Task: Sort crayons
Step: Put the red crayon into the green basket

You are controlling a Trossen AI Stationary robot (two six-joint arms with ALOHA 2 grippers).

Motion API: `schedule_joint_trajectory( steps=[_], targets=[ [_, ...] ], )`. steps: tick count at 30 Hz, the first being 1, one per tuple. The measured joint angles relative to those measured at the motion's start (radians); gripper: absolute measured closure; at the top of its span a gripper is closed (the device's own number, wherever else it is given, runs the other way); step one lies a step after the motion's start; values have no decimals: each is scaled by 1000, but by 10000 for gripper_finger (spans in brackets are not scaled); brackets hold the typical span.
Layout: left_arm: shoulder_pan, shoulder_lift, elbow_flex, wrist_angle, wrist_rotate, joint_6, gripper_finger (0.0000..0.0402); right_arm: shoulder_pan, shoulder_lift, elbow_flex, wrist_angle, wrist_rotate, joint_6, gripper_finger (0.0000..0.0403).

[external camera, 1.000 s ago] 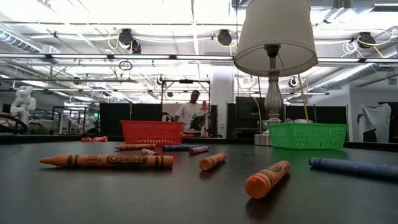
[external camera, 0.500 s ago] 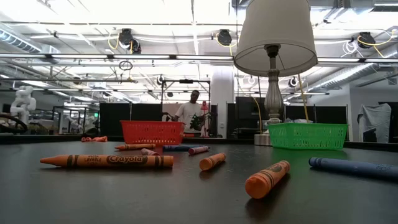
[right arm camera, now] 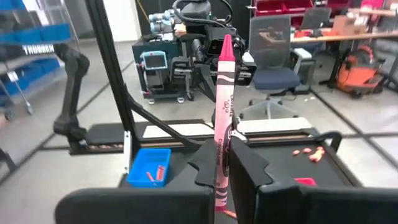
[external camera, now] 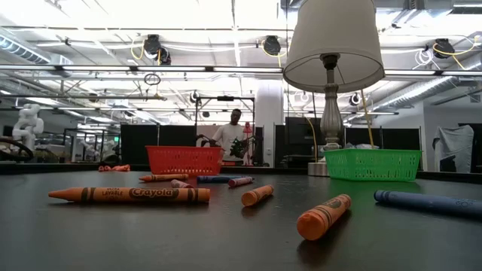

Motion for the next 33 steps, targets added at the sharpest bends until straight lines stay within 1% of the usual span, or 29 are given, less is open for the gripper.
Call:
schedule_joint_trajectory(
  steps=[19, 25, 33],
  targets=[
    [0, 18, 0, 0, 0, -2, 262, 0, 0, 0, 0, -1, 247, 394],
    [0, 38, 0, 0, 0, -2, 262, 0, 0, 0, 0, -3, 260, 394],
    [0, 52, 0, 20, 1, -3, 262, 0, 0, 0, -31, -3, 324, 394]
  ],
)
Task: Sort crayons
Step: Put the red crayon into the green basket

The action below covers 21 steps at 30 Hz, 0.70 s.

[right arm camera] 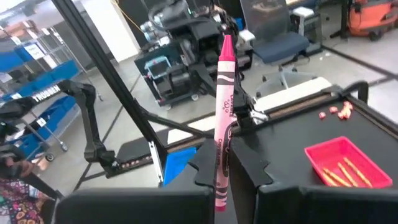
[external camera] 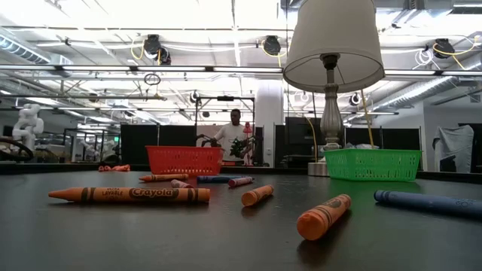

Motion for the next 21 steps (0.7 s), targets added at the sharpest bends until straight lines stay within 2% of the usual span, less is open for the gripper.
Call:
schedule_joint_trajectory(
  steps=[8, 11, 16, 21],
  targets=[
    [0, 0, 0, 52, 1, 0, 262, -2, 0, 0, -216, 19, 127, 394],
    [0, 0, 0, 72, 2, 0, 262, -2, 0, 0, -344, 90, 242, 394],
    [0, 0, 0, 95, -2, 0, 262, -3, 0, 0, -591, 235, 522, 394],
    [0, 11, 0, 93, -21, 1, 262, -14, 0, 0, -809, 269, 673, 394]
  ],
)
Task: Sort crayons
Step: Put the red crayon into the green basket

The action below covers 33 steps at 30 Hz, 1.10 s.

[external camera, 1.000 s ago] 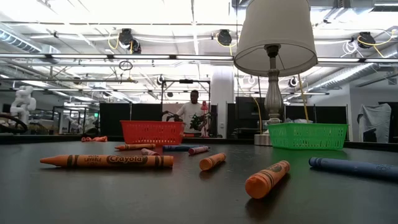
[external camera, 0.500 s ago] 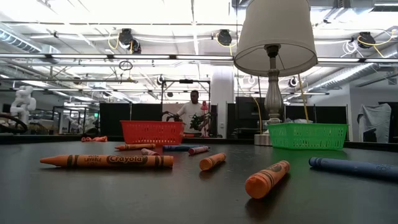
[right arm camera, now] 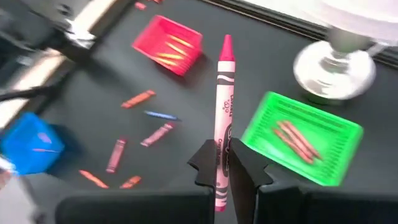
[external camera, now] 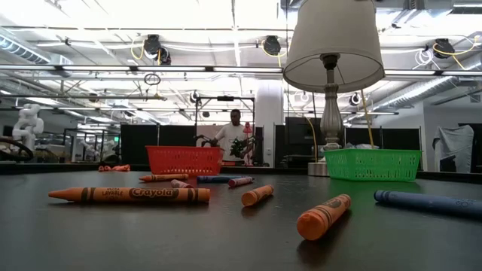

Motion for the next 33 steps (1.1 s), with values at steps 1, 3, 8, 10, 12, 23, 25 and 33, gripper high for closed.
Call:
schedule_joint_trajectory(
  steps=[1, 3, 8, 10, 12, 23, 25, 33],
  targets=[
    [0, 4, 0, 1, -1, 0, 262, -4, 0, 0, -35, 0, 8, 394],
    [0, 14, 0, 0, -1, 0, 262, -7, 0, 0, -110, -4, 2, 394],
    [0, 36, 0, 1, -1, -1, 262, -7, -8, -3, -178, 6, -62, 394],
    [0, 45, 0, 0, -1, -1, 262, -8, -9, -11, -179, 30, -107, 394],
    [0, 52, 0, 0, -1, 0, 262, -8, -7, -36, -181, 54, -146, 394],
    [0, 60, 0, 28, -1, 0, 262, -104, -6, -288, -63, -47, -298, 394],
    [0, 60, 0, 29, -1, 0, 262, -133, -6, -334, 4, -82, -339, 394],
    [0, 60, 0, 29, 7, 0, 262, -292, 29, -462, 142, -192, -563, 394]
  ],
)
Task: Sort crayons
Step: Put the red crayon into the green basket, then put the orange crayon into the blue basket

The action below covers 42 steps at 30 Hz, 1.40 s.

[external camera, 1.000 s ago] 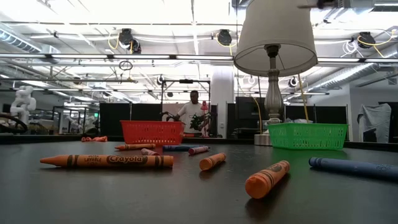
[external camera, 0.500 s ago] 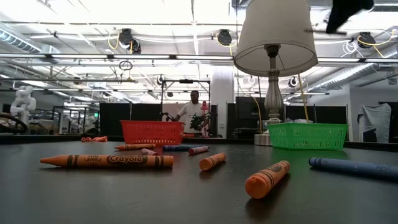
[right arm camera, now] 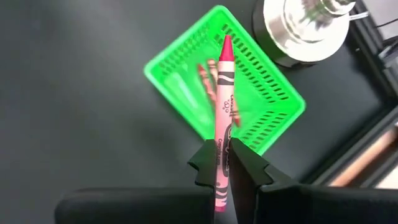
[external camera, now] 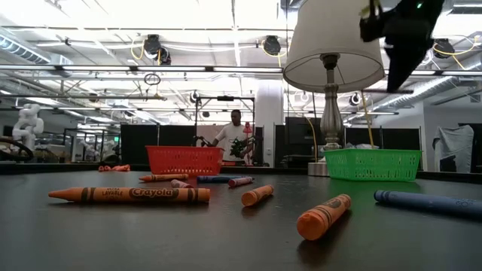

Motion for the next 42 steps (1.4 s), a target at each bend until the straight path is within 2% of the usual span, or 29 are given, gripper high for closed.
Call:
schedule_joint_trajectory(
  steps=[3, 8, 18, 25, 34, 38, 40, 42],
  targets=[
    [0, 0, 0, 0, 24, 0, 262, -58, 37, -4, 9, -2, -117, 394],
    [0, 0, 0, 8, 42, 0, 262, -141, 125, -4, 76, -78, -323, 394],
    [-1, 0, 0, 53, 45, -1, 262, -238, 336, -4, 124, -107, -496, 394],
    [-1, 0, 0, 53, 45, -2, 262, -280, 422, -4, 143, -142, -529, 385],
    [-1, 0, 0, 47, 45, 0, 262, -294, 430, 13, 123, -156, -552, 298],
    [-1, 0, 0, 43, 45, 0, 262, -289, 421, 75, 51, -165, -479, 271],
    [-1, 0, 0, 42, 45, 0, 262, -278, 396, 122, 42, -221, -399, 264],
    [-1, 0, 0, 42, 45, 0, 262, -257, 358, 164, 79, -331, -287, 261]
  ],
)
